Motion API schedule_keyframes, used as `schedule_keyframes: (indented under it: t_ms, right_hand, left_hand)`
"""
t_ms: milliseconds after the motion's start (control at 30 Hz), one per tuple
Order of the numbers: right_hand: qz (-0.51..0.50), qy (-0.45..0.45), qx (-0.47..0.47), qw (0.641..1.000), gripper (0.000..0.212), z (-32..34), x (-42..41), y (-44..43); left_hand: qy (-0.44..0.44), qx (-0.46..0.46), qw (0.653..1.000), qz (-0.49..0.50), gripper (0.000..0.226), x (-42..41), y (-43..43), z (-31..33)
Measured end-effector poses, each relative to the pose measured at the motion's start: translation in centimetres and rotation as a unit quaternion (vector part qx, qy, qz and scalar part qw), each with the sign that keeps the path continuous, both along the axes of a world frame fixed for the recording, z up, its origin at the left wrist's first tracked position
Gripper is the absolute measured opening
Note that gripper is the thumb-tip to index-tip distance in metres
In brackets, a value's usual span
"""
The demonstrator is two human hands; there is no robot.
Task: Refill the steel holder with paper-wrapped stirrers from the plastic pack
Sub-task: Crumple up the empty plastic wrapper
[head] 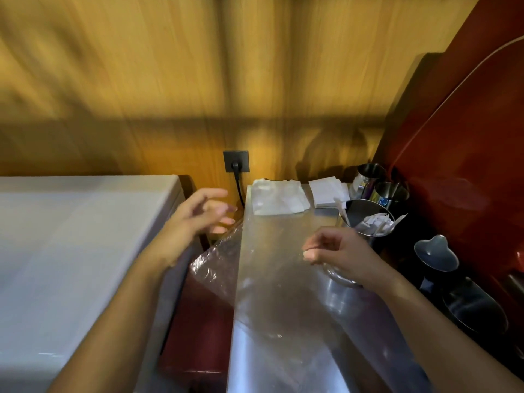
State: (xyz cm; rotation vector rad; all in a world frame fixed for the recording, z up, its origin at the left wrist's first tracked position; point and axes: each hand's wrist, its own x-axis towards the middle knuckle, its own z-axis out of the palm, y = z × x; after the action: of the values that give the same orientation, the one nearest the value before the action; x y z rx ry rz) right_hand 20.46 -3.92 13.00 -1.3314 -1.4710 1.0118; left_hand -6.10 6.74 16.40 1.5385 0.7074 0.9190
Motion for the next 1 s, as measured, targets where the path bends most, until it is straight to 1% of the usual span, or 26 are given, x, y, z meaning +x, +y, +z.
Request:
schedule_keyframes:
  t_ms: [33,100,167,233,300,367,433,467,533,600,633,700,733,767,867,933,1000]
  right_hand:
    - [-0.009,0.035,0.003,0.999,0.016,0.1,0.2,-0.1]
    - [-0.024,0.096,0.013,0.995,0.012,0.2,0.5,-0.3]
    - [-0.05,0.153,0.023,0.987,0.01,0.2,0.4,-0.3]
    - [-0.085,0.203,0.016,0.975,0.009,-0.2,0.2,-0.2]
    - [-0.122,0.244,-0.011,0.962,0.009,-0.8,-0.2,0.0]
    - [-0.162,0.26,-0.034,0.951,0.011,-1.4,-0.4,0.2]
    - [-0.198,0.248,-0.048,0.947,0.012,-1.9,-0.5,0.3]
    - [-0.213,0.24,-0.054,0.946,0.012,-2.1,-0.5,0.4]
    - [-0.231,0.235,-0.057,0.942,0.011,-2.4,-0.4,0.4]
    - [-0.242,0.218,-0.054,0.944,0.009,-2.7,-0.4,0.5]
    - [-0.247,0.203,-0.052,0.946,0.009,-2.8,-0.3,0.5]
    - [-0.249,0.185,-0.05,0.949,0.009,-3.0,-0.3,0.5]
    - [-0.248,0.184,-0.049,0.95,0.011,-3.2,-0.2,0.5]
    - [-0.245,0.184,-0.048,0.951,0.012,-3.3,-0.1,0.5]
    - [-0.236,0.185,-0.044,0.953,0.015,-3.6,0.0,0.5]
    - [-0.235,0.186,-0.039,0.953,0.017,-3.9,-0.1,0.6]
    - [-0.233,0.187,-0.041,0.953,0.016,-4.1,-0.2,0.8]
  left_hand:
    - [-0.039,-0.066,0.997,-0.006,0.036,-0.7,0.6,-0.6]
    - [-0.121,-0.183,0.975,-0.032,0.052,-1.3,1.0,-2.2]
    - [-0.162,-0.262,0.95,-0.061,0.063,-0.9,0.4,-4.1]
    - [-0.173,-0.299,0.935,-0.081,0.073,0.1,-0.4,-5.9]
    - [-0.18,-0.316,0.925,-0.109,0.083,1.2,-1.2,-7.1]
    - [-0.191,-0.33,0.915,-0.134,0.091,2.1,-1.9,-7.5]
    - [-0.183,-0.333,0.914,-0.139,0.083,2.7,-2.5,-7.5]
    - [-0.165,-0.326,0.921,-0.134,0.077,2.8,-2.8,-7.3]
    - [-0.097,-0.298,0.944,-0.108,0.07,3.0,-3.4,-7.0]
    - [-0.022,-0.281,0.958,-0.053,0.075,3.3,-3.9,-7.0]
    - [0.014,-0.272,0.962,-0.029,0.073,3.5,-4.1,-7.0]
    - [0.074,-0.235,0.969,-0.004,0.051,4.0,-4.5,-6.8]
    - [0.089,-0.218,0.972,0.012,0.039,4.1,-4.5,-6.7]
    - [0.095,-0.202,0.974,0.035,0.03,4.2,-4.5,-6.6]
    - [0.063,-0.17,0.976,0.123,0.023,4.1,-4.0,-6.6]
    - [0.022,-0.165,0.973,0.161,0.021,3.9,-3.6,-6.7]
    - [-0.004,-0.174,0.97,0.168,0.024,3.6,-3.4,-6.7]
